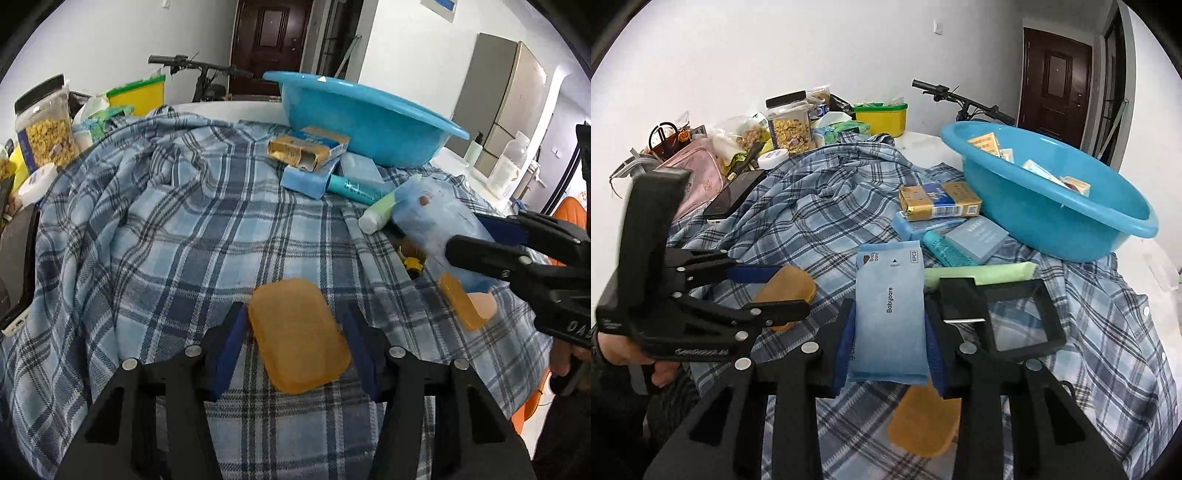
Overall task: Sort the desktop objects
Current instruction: 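Lift the soap box and wipes pack and carry both over the turquoise basin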
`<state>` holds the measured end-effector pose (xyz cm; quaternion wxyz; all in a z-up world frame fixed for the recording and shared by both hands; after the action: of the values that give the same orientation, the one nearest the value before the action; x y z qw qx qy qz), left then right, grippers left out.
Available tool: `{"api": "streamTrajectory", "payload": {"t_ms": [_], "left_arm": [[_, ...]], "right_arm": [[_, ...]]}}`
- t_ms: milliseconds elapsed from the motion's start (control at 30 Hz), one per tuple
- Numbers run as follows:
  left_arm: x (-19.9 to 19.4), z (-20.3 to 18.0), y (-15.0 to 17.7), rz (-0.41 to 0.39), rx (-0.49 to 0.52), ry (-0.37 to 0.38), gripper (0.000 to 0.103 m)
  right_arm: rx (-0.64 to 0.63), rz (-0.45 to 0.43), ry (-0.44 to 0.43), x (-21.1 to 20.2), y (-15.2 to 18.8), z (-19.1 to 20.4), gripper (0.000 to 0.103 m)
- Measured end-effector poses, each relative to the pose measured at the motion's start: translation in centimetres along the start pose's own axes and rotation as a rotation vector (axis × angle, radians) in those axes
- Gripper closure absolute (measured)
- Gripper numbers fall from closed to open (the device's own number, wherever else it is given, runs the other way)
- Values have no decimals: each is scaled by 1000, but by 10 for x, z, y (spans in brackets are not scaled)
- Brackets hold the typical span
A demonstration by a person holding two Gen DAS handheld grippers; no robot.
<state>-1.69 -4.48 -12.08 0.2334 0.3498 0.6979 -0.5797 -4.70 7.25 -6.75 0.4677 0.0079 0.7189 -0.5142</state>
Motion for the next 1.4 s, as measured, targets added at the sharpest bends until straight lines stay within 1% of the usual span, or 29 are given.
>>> {"api": "streamTrajectory", "payload": {"t_ms": [33,100,133,167,300,467,667,800,900,1100,1300,1400], "left_arm": [[1,0,0,4,2,-6,47],[2,-1,0,4,6,-14,51],[1,-1,0,2,-1,-11,56],[1,-1,-1,1,-7,-5,58],[-10,-4,-6,-34,-10,10,58],[-28,-14,-17,-85,10,14,58],[-38,-27,-38,-116,40,19,58],[-45,-39,-64,-147,60,46,58],[-49,-49,-85,-169,80,53,58],[-52,-67,-134,-213,120,57,58],[-47,-73,-173,-238,123,60,58],[-44,-69,-193,-250,129,53,58]], "right_arm": [[3,-3,-3,-2,0,-1,69],[9,-10,-7,-4,0,-3,69],[11,-12,-10,-4,0,-3,69],[12,-15,-13,-5,0,-3,69],[26,-26,-22,-8,0,-6,69],[51,-44,-26,-13,-4,-14,69],[77,-75,-9,-24,-16,-31,69],[88,-112,25,-35,-36,-52,69],[95,-153,58,-43,-60,-72,69],[109,-224,75,-52,-105,-104,69],[99,-244,77,-48,-140,-127,69],[117,-254,81,-46,-157,-145,69]]}}
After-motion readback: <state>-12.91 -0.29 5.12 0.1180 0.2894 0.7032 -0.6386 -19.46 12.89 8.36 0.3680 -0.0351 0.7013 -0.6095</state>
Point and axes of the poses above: each gripper's, at about its wrist camera, not at the fingertips, and x roughly the way its jaws point, z to its left, y to its underside, the point moved 7 cm from there along x, roughly the way its jaws point, and after that the axes turned 6 degrees about y, right-handed, at the moved point
